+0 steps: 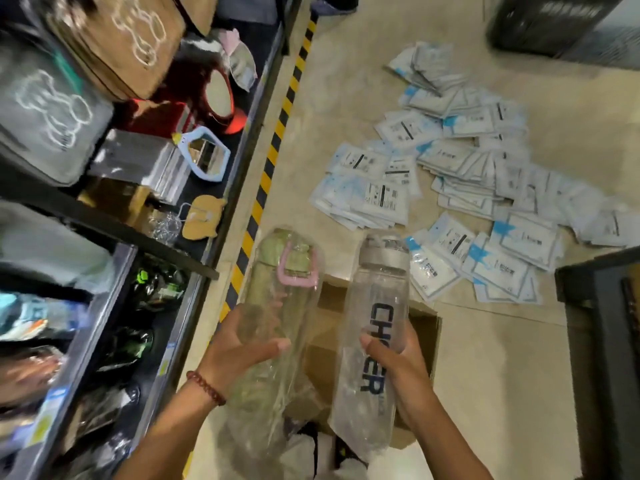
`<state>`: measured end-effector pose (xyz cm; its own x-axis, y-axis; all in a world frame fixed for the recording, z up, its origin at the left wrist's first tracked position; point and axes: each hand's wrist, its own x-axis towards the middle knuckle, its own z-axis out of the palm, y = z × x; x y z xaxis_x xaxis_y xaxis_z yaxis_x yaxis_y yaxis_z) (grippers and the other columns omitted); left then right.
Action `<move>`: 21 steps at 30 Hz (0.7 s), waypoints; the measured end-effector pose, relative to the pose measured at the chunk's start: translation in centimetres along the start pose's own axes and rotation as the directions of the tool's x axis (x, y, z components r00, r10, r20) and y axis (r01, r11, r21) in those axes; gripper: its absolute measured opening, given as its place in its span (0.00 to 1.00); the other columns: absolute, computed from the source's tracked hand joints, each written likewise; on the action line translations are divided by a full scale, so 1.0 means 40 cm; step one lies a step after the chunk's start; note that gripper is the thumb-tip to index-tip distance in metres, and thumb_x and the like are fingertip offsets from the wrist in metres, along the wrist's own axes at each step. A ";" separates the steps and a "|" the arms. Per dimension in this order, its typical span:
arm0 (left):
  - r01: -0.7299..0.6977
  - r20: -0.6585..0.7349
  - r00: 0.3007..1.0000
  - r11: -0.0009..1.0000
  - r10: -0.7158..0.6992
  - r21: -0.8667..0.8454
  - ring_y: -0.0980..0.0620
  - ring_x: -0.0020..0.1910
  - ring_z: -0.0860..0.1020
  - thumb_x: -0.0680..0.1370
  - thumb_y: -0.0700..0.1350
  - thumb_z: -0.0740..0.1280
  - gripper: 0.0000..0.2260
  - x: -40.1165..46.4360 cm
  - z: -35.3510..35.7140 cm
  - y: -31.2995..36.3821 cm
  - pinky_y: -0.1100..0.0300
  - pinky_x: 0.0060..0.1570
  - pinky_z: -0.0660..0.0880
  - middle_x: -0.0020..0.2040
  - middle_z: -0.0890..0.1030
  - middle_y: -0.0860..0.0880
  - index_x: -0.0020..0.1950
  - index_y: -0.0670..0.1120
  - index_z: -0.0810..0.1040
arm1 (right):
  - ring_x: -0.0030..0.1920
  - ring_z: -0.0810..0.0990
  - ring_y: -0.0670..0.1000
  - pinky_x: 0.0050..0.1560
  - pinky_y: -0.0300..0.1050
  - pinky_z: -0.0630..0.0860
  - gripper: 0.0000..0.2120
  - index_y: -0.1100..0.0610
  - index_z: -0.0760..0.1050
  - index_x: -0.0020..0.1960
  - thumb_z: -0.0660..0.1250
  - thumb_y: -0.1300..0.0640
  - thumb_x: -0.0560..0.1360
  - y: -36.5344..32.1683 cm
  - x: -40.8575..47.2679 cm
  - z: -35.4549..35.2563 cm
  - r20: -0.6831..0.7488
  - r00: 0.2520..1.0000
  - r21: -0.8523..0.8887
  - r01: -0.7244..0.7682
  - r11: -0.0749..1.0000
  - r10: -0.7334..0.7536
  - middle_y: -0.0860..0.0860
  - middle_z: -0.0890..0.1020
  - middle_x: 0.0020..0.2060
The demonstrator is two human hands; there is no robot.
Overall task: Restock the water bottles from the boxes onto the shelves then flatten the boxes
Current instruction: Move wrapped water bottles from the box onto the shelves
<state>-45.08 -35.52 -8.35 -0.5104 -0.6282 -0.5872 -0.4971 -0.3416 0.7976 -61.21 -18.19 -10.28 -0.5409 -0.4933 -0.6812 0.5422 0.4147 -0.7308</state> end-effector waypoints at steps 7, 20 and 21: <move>-0.162 -0.167 0.975 0.984 0.148 -0.072 0.49 0.54 0.81 0.45 0.63 0.81 0.50 -0.209 -0.114 0.222 0.60 0.46 0.78 0.55 0.82 0.48 0.63 0.47 0.74 | 0.51 0.83 0.51 0.45 0.48 0.81 0.28 0.45 0.72 0.58 0.77 0.48 0.61 -0.216 -0.187 0.069 0.230 0.965 -0.043 0.143 0.989 -0.129 0.51 0.83 0.53; -0.336 -0.662 0.743 0.911 0.099 -0.241 0.50 0.52 0.80 0.41 0.61 0.80 0.52 -0.638 -0.169 0.275 0.49 0.54 0.76 0.54 0.81 0.49 0.62 0.46 0.73 | 0.49 0.83 0.48 0.43 0.47 0.81 0.32 0.45 0.70 0.58 0.76 0.44 0.57 -0.457 -0.375 0.161 0.519 0.784 -0.098 0.451 0.887 -0.341 0.50 0.81 0.54; -0.347 -0.696 0.714 0.904 0.081 -0.250 0.50 0.52 0.80 0.44 0.59 0.79 0.48 -0.669 -0.173 0.273 0.50 0.53 0.76 0.53 0.81 0.49 0.61 0.46 0.73 | 0.47 0.83 0.47 0.40 0.44 0.80 0.30 0.45 0.70 0.56 0.76 0.46 0.57 -0.466 -0.392 0.179 0.541 0.764 -0.089 0.467 0.879 -0.351 0.50 0.81 0.52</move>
<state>-31.99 -27.27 17.01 0.0833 -0.9624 -0.2584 -0.0966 -0.2659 0.9591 -58.23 -23.65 14.32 -0.2554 -0.9364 -0.2406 0.1664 0.2026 -0.9650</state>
